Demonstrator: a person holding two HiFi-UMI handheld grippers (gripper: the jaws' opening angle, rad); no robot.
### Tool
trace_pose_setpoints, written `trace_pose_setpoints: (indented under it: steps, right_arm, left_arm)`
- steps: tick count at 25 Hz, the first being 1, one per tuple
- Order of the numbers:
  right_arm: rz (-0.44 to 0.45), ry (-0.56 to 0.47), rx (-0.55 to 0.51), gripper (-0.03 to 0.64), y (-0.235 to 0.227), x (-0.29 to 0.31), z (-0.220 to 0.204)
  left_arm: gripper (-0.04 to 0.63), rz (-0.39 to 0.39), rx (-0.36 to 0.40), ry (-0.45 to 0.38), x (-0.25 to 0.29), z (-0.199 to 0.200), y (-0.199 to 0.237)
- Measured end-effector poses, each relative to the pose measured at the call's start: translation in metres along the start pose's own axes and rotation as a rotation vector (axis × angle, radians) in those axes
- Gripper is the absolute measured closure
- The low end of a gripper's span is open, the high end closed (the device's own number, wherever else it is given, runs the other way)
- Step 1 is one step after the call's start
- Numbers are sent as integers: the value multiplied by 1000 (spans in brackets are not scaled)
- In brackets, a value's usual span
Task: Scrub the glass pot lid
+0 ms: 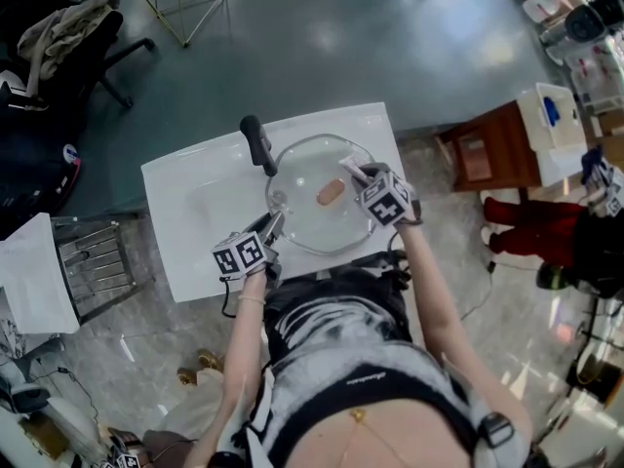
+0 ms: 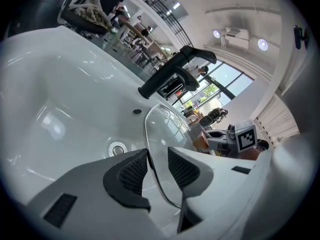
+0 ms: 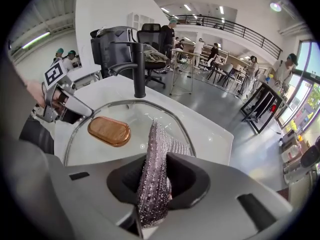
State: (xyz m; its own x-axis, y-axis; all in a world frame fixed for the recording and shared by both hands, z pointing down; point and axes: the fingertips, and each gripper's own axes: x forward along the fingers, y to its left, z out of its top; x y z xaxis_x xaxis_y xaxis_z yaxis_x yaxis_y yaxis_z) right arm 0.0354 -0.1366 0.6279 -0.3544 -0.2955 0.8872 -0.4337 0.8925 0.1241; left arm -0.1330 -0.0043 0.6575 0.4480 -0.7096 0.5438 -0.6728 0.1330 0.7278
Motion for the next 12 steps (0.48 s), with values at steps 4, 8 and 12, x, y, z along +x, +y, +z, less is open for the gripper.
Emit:
trace_pose_setpoints:
  steps: [4,8,12]
  right_arm:
    - [35,-22,48,525,-2,9,15]
    - [63,-22,63,525,-2,18,28]
    - [99,-30,86,525,0,23,46]
  left_arm:
    - [466,-5,-6,10,2,-4,6]
    - [466,-7,-2,12,1,-5,8]
    - [465,-16,1,15,3,-4,3]
